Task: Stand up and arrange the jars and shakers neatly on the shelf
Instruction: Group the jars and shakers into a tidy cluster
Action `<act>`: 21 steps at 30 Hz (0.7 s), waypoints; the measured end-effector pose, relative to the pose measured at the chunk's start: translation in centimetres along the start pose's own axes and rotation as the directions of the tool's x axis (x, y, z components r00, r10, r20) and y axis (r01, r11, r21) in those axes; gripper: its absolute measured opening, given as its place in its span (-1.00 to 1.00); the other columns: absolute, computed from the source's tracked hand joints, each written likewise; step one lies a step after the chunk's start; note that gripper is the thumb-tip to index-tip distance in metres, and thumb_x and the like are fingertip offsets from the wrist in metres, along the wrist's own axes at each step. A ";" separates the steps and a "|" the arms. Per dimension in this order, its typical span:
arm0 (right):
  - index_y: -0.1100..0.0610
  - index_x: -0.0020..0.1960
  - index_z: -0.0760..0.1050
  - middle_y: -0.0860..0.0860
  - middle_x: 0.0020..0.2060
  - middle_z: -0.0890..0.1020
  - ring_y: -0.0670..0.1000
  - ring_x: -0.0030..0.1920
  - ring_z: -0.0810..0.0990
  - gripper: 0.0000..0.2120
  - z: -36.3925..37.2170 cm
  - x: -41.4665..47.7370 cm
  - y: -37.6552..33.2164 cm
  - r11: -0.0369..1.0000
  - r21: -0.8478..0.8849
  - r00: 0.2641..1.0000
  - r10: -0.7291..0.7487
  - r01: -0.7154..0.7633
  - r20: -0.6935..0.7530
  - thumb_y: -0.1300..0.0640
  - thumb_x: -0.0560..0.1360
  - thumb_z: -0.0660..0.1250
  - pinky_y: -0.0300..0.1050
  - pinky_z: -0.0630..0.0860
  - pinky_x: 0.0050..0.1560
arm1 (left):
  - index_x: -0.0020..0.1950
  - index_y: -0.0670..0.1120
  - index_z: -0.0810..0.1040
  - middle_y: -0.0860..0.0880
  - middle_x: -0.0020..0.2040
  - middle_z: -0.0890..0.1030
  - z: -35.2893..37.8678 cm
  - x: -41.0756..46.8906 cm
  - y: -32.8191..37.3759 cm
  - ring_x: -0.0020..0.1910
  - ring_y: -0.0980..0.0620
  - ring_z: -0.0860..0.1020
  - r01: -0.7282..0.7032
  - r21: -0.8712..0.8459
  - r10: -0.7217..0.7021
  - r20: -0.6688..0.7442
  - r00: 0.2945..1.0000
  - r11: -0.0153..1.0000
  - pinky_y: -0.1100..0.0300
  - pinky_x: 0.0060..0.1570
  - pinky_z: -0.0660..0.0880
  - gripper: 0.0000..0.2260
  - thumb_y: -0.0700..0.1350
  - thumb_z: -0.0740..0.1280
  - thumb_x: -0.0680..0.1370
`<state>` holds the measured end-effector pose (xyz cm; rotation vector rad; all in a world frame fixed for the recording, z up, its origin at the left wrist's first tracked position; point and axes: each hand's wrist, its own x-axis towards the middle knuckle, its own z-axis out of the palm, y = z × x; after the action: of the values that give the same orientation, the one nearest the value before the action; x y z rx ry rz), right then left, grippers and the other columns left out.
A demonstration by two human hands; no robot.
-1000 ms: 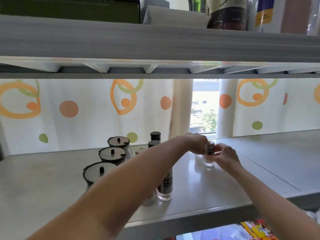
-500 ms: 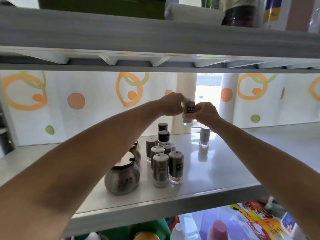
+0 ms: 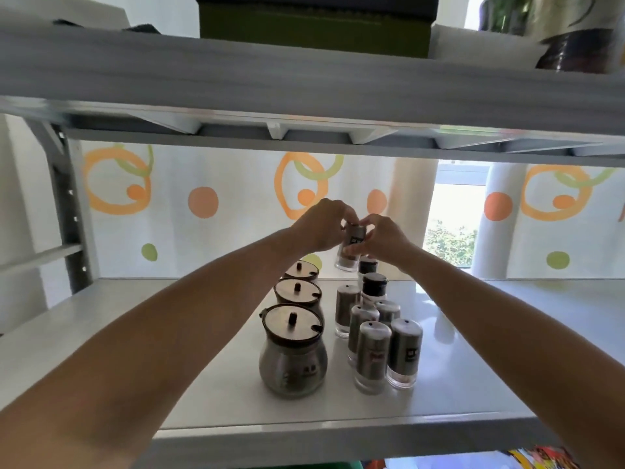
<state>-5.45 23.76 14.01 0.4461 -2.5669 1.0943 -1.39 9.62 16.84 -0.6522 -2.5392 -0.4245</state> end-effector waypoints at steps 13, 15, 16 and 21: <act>0.24 0.07 0.53 0.04 -0.23 0.59 -0.03 -0.30 0.53 -0.57 2.9 0.9 0.5 0.976 -0.217 0.979 0.077 -0.036 0.187 0.15 0.26 0.54 -0.19 0.44 -0.26 | 0.06 -0.15 0.61 -0.11 0.07 0.63 4.1 0.5 -2.9 0.07 -0.07 0.59 0.236 -0.104 -0.226 0.098 0.969 0.966 0.07 0.10 0.51 -0.74 -0.12 0.46 0.40; 0.26 0.05 0.56 0.03 -0.28 0.58 -0.03 -0.28 0.52 -0.62 3.2 0.9 0.7 0.963 -0.265 0.974 0.093 -0.036 0.208 0.16 0.28 0.52 -0.24 0.38 -0.33 | 0.11 -0.14 0.57 -0.12 0.09 0.62 4.9 0.6 -3.0 0.08 -0.07 0.58 0.259 -0.097 -0.247 0.117 0.962 0.961 0.05 0.12 0.51 -0.68 -0.12 0.47 0.39; 0.26 0.04 0.57 0.01 -0.32 0.57 -0.05 -0.30 0.51 -0.64 3.4 0.9 0.7 0.958 -0.283 0.970 0.104 -0.039 0.218 0.16 0.29 0.51 -0.26 0.36 -0.34 | 0.13 -0.13 0.56 -0.12 0.09 0.61 5.2 0.7 -3.1 0.08 -0.08 0.58 0.269 -0.092 -0.257 0.126 0.958 0.959 0.05 0.13 0.51 -0.66 -0.13 0.47 0.39; 0.28 0.03 0.59 -0.04 -0.43 0.53 -0.16 -0.40 0.46 -0.68 3.6 1.0 1.1 0.959 -0.267 0.959 0.161 -0.095 0.234 0.17 0.32 0.48 -0.29 0.35 -0.38 | 0.15 -0.10 0.52 -0.10 0.11 0.60 5.9 1.1 -3.4 0.11 -0.07 0.56 0.324 -0.085 -0.309 0.149 0.939 0.942 0.05 0.13 0.50 -0.62 -0.13 0.48 0.36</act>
<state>-7.34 21.66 11.33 0.3791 -2.9499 0.7718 -6.23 9.51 11.87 -0.3136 -2.7746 -0.6538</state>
